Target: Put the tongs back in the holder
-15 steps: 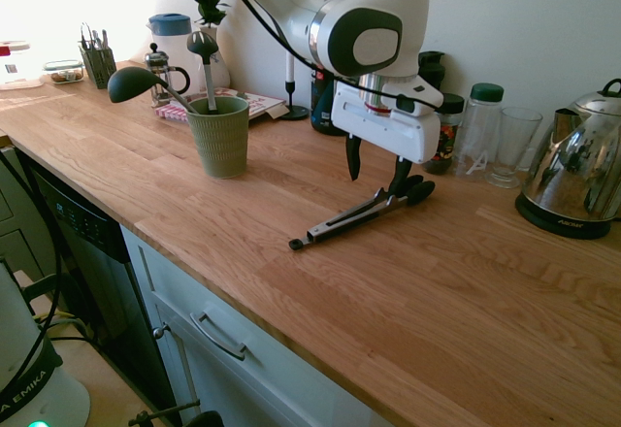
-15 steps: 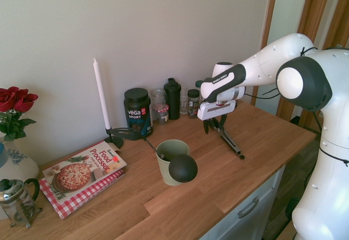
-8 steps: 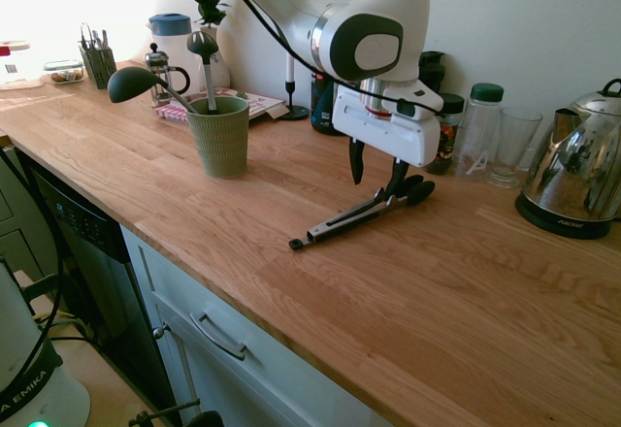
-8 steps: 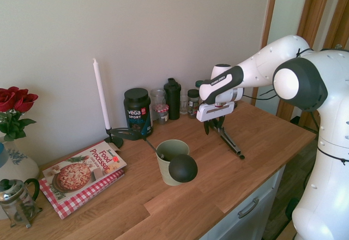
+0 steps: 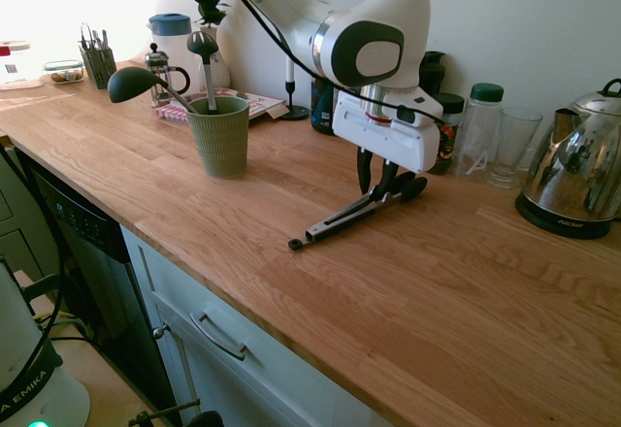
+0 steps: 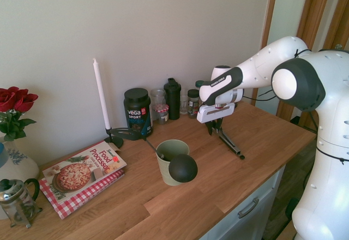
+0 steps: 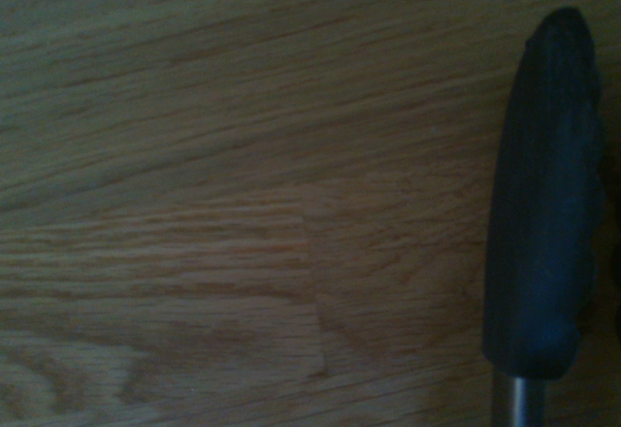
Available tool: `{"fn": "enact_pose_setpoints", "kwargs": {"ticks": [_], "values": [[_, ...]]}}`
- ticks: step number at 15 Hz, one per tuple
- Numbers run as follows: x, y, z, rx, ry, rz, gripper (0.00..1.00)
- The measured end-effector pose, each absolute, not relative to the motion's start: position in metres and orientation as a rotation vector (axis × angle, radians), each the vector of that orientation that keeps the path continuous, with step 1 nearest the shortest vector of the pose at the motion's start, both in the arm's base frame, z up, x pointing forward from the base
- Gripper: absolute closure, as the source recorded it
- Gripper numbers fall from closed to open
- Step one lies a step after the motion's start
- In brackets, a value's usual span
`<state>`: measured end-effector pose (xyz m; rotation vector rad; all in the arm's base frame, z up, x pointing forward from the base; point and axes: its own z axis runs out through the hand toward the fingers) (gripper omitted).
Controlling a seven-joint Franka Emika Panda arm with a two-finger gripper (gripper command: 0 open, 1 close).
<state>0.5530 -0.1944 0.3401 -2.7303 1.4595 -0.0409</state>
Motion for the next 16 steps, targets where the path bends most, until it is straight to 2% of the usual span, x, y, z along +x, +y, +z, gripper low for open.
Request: {"fn": "enact_pose_setpoints", "kwargs": {"ticks": [11, 16], "values": [[0.554, -0.193, 0.346, -2.723, 1.458, -0.058, 1.00], [0.546, -0.186, 0.437, -2.711, 1.401, -0.134, 1.00]]}}
